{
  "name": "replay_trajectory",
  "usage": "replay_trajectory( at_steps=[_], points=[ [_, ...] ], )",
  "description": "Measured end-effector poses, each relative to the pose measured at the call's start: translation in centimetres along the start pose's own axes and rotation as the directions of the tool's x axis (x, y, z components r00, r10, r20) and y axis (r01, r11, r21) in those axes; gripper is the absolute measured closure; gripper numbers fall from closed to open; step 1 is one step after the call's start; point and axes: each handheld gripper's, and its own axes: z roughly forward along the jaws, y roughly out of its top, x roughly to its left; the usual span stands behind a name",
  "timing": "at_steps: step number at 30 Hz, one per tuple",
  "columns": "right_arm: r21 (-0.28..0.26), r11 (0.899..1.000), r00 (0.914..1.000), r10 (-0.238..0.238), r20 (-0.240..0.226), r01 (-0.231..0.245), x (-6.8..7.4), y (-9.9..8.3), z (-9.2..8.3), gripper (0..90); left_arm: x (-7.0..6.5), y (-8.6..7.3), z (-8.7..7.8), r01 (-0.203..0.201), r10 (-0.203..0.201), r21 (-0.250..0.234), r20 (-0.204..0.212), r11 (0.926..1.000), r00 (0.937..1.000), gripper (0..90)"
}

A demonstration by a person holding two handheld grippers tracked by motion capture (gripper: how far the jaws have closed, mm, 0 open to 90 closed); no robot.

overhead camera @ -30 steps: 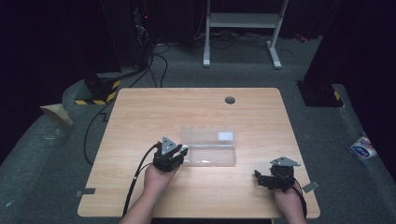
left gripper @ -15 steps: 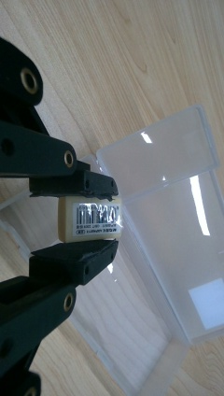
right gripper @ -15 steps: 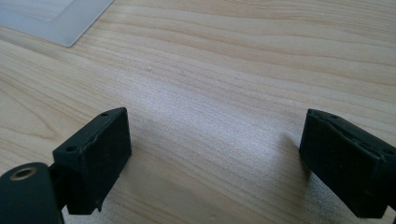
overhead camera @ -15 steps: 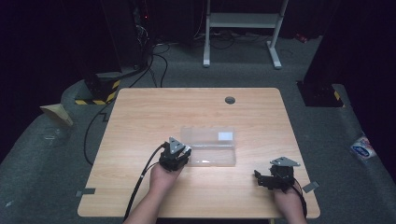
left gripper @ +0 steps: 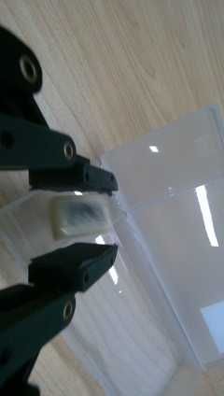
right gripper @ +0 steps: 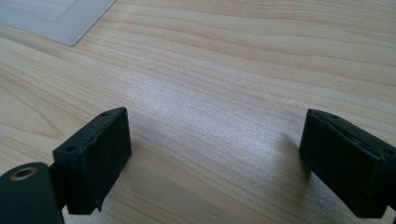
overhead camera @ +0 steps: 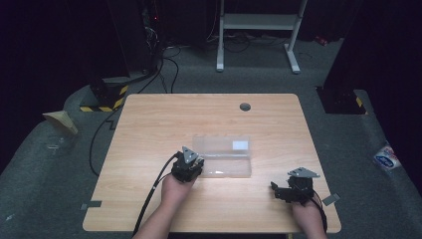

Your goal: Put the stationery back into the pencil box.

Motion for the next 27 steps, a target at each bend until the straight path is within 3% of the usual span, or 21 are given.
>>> replay_trajectory(
  at_steps=[5,15,18,23,24,27],
  points=[
    [0.0,1.0,1.0,0.0,-0.001,0.0,0.0,0.0,0.0,8.6,0.2,0.3,-0.3,0.004,-0.004,-0.016,-0.006,0.9999,1.0,56.6],
    [-0.001,1.0,1.0,-0.004,-0.003,0.004,0.0,0.0,0.0,8.6,1.0,0.0,-0.9,0.008,-0.009,-0.023,-0.011,0.9997,0.9999,57.5],
    [-0.001,1.0,1.0,-0.004,-0.003,0.004,0.0,0.0,0.0,8.6,1.8,-0.3,-1.3,0.015,-0.016,-0.02,-0.019,0.9997,0.9997,55.9],
    [-0.001,1.0,1.0,-0.004,-0.003,0.004,0.0,0.0,0.0,8.6,4.4,-1.5,-2.1,0.073,-0.073,-0.011,-0.015,0.9973,0.9972,51.8],
    [-0.001,1.0,1.0,-0.004,-0.003,0.004,0.0,0.0,0.0,8.6,5.4,-2.2,-2.4,0.087,-0.087,-0.002,-0.021,0.9962,0.996,50.6],
    [-0.001,1.0,1.0,-0.004,-0.003,0.004,0.0,0.0,0.0,8.6,6.6,-3.0,-2.9,0.096,-0.096,0.009,-0.04,0.9953,0.9946,47.3]
  ],
)
